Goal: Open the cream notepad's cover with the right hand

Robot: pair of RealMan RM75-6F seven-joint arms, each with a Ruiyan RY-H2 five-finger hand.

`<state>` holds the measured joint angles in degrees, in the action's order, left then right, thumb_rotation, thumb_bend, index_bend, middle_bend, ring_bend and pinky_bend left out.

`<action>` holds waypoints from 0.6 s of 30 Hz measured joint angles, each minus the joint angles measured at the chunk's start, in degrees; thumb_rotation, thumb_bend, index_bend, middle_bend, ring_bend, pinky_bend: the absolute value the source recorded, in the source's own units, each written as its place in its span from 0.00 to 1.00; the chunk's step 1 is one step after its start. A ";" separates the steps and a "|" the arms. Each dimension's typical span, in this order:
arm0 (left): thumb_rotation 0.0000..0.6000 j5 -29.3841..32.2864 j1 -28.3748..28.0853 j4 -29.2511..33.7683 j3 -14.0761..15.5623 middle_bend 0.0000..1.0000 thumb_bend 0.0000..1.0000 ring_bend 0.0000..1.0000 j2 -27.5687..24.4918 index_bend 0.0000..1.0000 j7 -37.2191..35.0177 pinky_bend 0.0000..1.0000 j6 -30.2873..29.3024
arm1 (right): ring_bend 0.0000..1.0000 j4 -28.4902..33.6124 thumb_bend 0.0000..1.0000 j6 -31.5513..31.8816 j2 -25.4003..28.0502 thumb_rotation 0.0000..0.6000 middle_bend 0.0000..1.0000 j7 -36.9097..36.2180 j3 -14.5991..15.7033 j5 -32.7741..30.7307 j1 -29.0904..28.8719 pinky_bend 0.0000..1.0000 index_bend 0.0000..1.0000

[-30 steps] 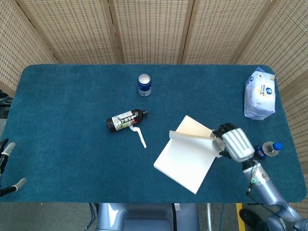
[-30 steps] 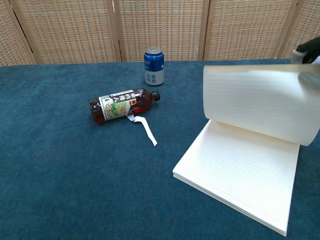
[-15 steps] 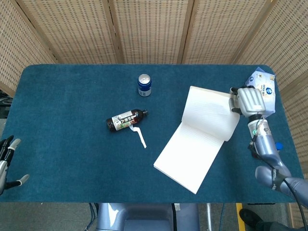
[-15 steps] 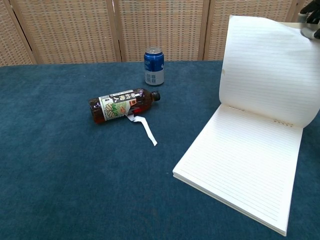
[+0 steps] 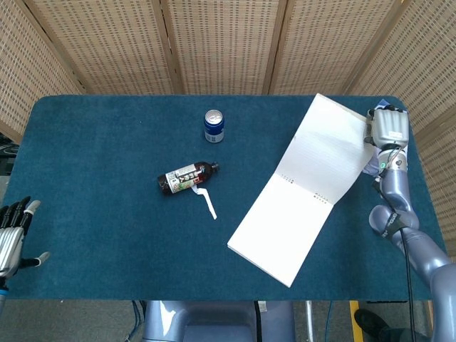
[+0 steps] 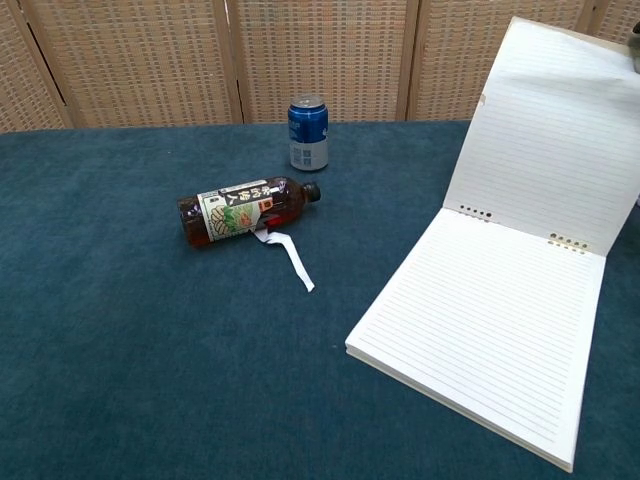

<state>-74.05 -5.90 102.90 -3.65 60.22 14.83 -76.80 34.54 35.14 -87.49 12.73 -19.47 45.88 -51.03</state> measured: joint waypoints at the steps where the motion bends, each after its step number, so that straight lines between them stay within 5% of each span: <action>1: 1.00 0.32 -0.13 0.02 -0.07 0.00 0.00 0.00 0.07 0.00 0.18 0.00 0.12 | 0.00 -2.04 0.00 -2.25 -0.73 1.00 0.00 -0.27 -0.27 -0.61 -0.50 0.00 0.00; 9: 1.00 0.89 -0.20 -0.06 -0.19 0.00 0.00 0.00 0.20 0.00 0.02 0.00 -0.56 | 0.00 -8.27 0.00 -6.21 -3.67 1.00 0.00 -1.96 -1.60 -1.61 -2.04 0.00 0.00; 18: 1.00 -1.93 0.55 0.08 0.64 0.00 0.00 0.00 -0.56 0.00 -2.33 0.00 -2.37 | 0.00 -0.16 0.00 8.11 -0.87 1.00 0.00 -4.82 -1.08 4.64 1.08 0.00 0.00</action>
<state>-75.98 -5.35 102.98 -3.01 59.65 12.50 -79.17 34.37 43.25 -88.36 7.92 -20.55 50.52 -49.95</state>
